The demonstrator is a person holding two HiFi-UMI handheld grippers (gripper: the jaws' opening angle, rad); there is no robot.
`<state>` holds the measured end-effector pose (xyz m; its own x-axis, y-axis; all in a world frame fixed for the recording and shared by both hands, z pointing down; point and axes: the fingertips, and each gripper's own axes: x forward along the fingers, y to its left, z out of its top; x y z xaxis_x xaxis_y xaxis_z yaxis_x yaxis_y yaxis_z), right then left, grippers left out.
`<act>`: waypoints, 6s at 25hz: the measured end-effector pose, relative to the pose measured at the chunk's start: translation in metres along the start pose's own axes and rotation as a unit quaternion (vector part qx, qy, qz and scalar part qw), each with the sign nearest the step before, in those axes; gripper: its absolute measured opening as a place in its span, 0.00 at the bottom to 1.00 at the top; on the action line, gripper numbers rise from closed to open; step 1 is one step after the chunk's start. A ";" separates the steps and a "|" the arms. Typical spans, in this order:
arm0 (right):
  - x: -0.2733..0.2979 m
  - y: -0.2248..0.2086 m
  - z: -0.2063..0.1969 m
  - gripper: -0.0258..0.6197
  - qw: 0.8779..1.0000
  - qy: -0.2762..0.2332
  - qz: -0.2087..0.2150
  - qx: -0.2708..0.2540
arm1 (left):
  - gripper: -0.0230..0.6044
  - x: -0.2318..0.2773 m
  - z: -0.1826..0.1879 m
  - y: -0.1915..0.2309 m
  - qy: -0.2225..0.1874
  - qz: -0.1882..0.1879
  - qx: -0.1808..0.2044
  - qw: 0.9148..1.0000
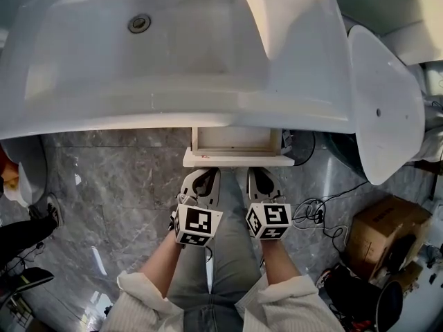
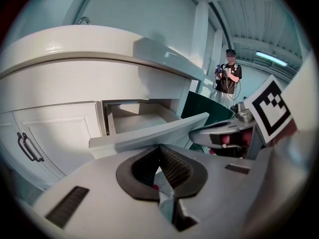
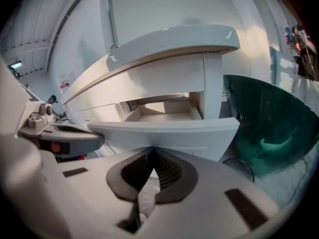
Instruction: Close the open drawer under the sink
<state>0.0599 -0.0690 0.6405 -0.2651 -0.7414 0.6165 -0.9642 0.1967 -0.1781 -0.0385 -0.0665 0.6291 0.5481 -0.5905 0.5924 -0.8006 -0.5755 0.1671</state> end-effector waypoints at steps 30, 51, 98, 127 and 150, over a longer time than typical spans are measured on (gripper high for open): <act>0.047 -0.011 0.049 0.05 0.999 -0.033 0.018 -0.040 | 0.06 0.039 0.041 0.042 -0.017 0.035 0.027 0.999; 0.073 -0.017 0.076 0.05 0.997 -0.055 0.028 -0.047 | 0.06 0.059 0.069 0.062 -0.035 0.045 0.038 0.998; -0.090 0.080 0.240 0.05 0.977 -0.161 0.123 -0.062 | 0.06 -0.135 0.232 0.008 -0.198 0.032 -0.008 0.980; -0.248 0.168 0.319 0.05 0.935 -0.241 0.223 -0.133 | 0.06 -0.272 0.317 -0.058 -0.269 0.006 0.038 0.962; -0.236 0.186 0.313 0.05 0.935 -0.209 0.244 -0.150 | 0.06 -0.281 0.306 -0.039 -0.266 0.030 0.030 0.963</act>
<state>-0.0533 -0.0582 0.2212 -0.7068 -0.6906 0.1531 -0.7063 0.7010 -0.0988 -0.0873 -0.0517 0.2152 0.5609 -0.8207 0.1088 -0.8278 -0.5539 0.0892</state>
